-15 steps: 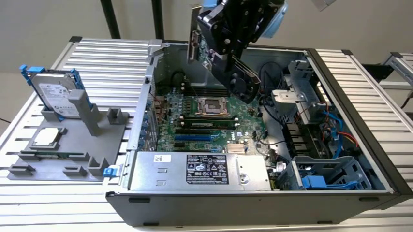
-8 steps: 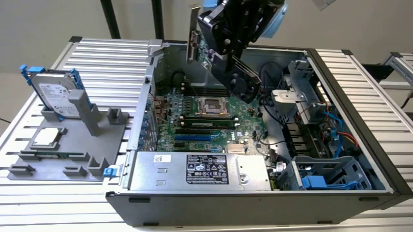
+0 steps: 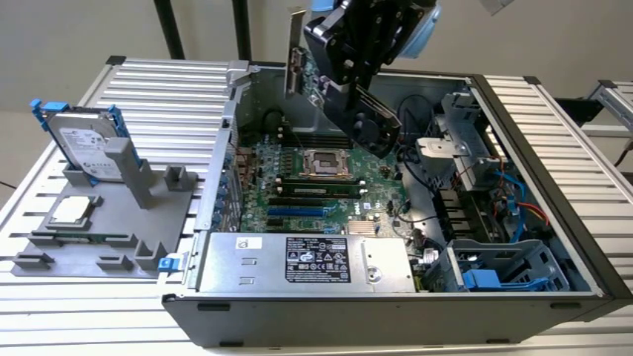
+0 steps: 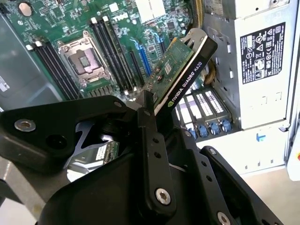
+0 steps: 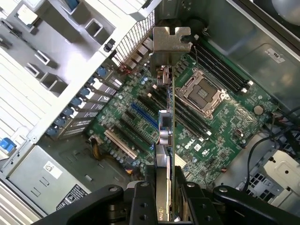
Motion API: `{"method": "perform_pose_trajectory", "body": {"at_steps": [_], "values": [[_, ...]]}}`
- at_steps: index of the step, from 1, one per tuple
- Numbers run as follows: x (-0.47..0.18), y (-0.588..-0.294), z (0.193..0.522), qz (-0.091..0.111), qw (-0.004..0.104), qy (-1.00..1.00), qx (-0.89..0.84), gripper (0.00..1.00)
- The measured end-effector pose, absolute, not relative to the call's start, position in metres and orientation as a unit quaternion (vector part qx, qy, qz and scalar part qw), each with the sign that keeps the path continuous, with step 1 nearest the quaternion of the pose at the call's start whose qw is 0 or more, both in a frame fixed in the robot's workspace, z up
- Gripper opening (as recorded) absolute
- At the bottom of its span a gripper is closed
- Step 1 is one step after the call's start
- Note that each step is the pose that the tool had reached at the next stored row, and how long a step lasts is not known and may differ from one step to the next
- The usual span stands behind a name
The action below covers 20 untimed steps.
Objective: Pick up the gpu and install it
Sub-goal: 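Insert the gpu into the slot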
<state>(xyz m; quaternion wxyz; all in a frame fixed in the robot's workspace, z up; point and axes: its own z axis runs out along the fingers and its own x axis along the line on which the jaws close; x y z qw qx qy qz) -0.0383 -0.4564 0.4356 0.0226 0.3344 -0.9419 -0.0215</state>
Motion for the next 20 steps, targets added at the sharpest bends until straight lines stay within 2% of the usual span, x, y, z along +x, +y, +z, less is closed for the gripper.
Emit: {"method": "perform_pose_trajectory", "body": {"at_steps": [20], "values": [[-0.0383, -0.4564, 0.4356, -0.021, 0.023, -0.932, 0.362, 0.00]]}}
